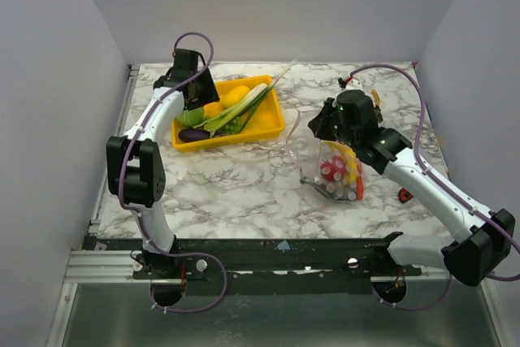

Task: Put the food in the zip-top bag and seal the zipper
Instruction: Move the bin to the center of the board.

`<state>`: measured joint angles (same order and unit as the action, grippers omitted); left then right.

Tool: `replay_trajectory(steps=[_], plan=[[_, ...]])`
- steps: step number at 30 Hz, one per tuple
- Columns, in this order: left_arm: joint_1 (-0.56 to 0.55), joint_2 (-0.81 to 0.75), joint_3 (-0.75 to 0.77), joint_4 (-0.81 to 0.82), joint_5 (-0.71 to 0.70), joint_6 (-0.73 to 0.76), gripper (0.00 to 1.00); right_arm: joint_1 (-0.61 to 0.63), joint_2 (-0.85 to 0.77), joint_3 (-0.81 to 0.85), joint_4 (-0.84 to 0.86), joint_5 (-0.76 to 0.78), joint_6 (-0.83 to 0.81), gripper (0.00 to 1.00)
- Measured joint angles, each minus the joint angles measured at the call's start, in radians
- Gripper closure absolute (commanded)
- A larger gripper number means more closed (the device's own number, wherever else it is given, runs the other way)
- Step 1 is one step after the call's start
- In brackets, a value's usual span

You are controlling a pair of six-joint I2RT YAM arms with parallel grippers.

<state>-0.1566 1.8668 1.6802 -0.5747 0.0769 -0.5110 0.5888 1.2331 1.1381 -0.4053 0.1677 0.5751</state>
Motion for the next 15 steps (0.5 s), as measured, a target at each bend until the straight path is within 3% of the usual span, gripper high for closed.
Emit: replay_trajectory(steps=[6,11,15], plan=[[0.06,-0.161,-0.322,0.025,-0.095,-0.063,0.52,0.0,-0.014,0.0,0.0,-0.014,0.0,1.0],[0.139,-0.263,-0.468,0.074,-0.105,-0.132,0.52,0.0,-0.04,0.0,0.002,-0.027,0.0,1.0],[0.15,-0.246,-0.529,0.089,-0.076,-0.164,0.52,0.0,-0.052,-0.001,0.003,-0.03,-0.001,1.0]])
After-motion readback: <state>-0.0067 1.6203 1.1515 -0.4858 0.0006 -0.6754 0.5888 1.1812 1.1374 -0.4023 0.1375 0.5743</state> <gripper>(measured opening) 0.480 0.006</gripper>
